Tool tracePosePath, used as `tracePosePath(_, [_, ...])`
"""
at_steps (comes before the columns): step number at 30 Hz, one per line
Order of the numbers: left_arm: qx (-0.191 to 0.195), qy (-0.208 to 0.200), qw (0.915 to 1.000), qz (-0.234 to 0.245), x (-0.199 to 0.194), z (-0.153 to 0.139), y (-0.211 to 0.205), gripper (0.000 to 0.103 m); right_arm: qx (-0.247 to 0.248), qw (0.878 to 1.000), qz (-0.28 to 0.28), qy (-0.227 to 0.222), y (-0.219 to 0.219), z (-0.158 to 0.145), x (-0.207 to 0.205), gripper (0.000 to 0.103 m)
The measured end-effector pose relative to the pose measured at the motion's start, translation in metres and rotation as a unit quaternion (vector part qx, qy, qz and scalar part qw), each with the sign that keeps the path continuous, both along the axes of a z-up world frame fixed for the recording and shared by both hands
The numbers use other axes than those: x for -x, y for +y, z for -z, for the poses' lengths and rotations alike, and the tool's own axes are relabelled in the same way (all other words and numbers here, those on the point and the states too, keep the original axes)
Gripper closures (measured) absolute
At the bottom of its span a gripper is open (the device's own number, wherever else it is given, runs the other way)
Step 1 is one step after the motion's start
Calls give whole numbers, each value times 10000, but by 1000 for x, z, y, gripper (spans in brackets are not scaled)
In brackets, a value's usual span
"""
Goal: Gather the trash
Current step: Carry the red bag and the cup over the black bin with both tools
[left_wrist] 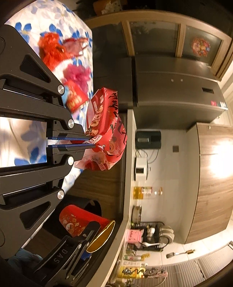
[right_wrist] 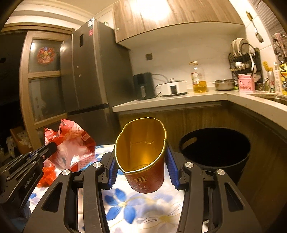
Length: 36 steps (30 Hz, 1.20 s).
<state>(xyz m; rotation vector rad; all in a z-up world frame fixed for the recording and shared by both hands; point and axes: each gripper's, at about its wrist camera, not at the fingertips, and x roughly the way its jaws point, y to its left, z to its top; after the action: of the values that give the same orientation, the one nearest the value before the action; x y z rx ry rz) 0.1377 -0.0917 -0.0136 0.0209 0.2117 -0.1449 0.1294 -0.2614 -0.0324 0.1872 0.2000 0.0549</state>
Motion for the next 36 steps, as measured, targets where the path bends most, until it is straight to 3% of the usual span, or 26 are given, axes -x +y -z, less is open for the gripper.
tracePosePath(17, [159,-115,9915,1288,-49,-13,-112,101,73,9942,1046,-243,-91,-16,-12,56])
tracePosePath(36, [137,103,9800,1981,-85,6,-183,101,133,9896,1406,-276,-140,-15,-30,56])
